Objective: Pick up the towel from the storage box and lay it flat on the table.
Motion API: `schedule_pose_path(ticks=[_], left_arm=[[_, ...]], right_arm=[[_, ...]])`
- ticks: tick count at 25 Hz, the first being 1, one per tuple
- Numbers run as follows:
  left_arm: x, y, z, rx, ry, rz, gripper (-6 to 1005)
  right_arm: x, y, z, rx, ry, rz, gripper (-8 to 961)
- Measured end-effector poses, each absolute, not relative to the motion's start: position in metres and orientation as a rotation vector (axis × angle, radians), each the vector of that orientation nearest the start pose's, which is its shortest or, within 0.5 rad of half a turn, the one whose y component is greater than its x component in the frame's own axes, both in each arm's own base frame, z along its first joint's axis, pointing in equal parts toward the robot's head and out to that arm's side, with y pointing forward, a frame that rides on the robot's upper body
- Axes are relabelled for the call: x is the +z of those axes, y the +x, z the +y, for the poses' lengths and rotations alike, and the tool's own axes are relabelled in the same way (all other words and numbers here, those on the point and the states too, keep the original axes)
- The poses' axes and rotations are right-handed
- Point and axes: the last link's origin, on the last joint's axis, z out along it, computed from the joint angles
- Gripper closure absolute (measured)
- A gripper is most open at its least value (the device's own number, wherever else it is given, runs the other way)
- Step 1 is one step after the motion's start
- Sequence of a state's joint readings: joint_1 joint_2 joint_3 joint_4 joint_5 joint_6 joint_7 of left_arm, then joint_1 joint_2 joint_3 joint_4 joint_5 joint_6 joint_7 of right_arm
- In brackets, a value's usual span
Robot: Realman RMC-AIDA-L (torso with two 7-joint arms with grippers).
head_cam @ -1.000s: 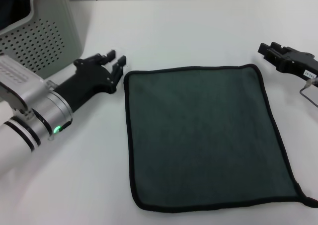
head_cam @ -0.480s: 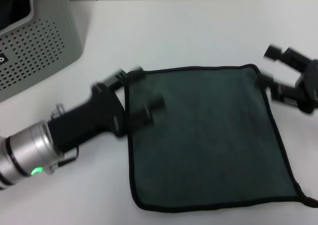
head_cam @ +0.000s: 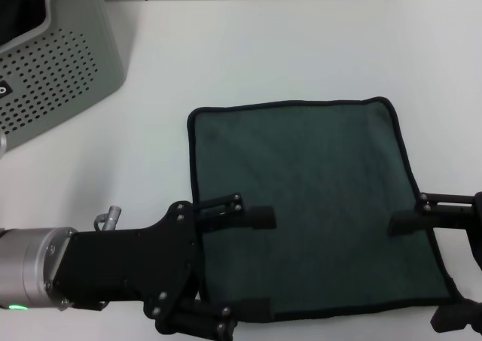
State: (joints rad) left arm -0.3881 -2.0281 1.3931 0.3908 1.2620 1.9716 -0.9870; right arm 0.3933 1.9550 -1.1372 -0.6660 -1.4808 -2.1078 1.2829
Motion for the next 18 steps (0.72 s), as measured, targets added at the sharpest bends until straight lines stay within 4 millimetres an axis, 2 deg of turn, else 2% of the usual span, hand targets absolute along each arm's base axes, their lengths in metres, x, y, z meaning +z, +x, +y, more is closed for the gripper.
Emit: schedule_pose_path(ticks=[18], left_arm=[[-0.0272,-0.2308,0.2145,-1.562,-2.884,-0.278,124]], right_arm=[[0.0375,0.2295,0.2372,1.39,-3.074,0.208,67]])
